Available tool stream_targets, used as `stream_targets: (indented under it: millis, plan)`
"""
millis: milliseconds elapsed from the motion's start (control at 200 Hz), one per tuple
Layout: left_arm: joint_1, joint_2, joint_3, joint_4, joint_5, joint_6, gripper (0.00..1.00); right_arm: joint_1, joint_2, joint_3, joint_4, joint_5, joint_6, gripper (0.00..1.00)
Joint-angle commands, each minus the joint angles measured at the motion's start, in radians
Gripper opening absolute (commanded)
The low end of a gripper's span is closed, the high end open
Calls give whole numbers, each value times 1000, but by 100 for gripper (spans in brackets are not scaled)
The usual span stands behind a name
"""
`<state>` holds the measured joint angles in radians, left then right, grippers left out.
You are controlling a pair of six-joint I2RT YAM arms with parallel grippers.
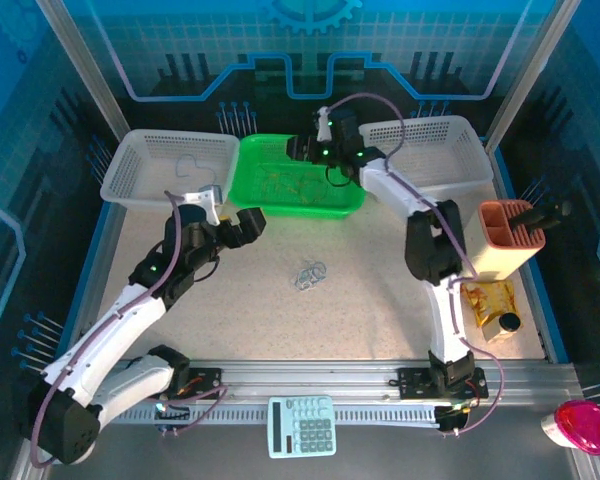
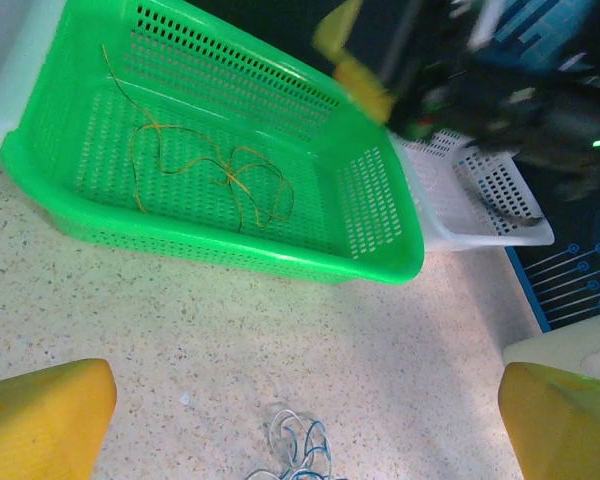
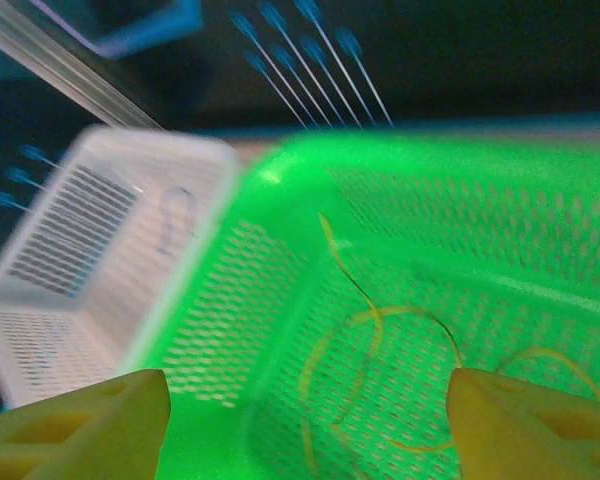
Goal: Untangle the cables
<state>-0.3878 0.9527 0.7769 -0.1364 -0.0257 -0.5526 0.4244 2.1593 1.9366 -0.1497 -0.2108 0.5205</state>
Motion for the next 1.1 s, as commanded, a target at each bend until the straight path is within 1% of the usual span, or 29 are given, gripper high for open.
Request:
stream_targets:
  millis: [0, 100, 265, 420, 580, 710, 860, 1095]
  plan:
    - [9, -4, 54, -46, 27, -20, 99, -7, -196, -78, 41, -5, -39, 74]
    - [10, -10, 74, -87, 45, -10, 99, -7, -322, -202, 58, -10, -32, 73]
    - [13, 15, 102, -176, 100, -3, 99, 16, -522, -446, 66, 22, -27, 72]
    - [15, 3, 50, -178, 141, -35, 99, 73, -683, -668, 35, 83, -36, 70]
    - [16, -38, -2, -191, 151, -50, 99, 135, -801, -860, 1, 158, -35, 69]
    - [18, -64, -14, -208, 152, -35, 99, 157, -842, -982, -6, 193, -9, 67]
    - [19, -68, -11, -198, 144, -37, 99, 188, -846, -1080, -2, 204, 21, 65]
    - [19, -9, -1, -146, 189, -65, 99, 263, -791, -1121, -13, 237, 53, 62]
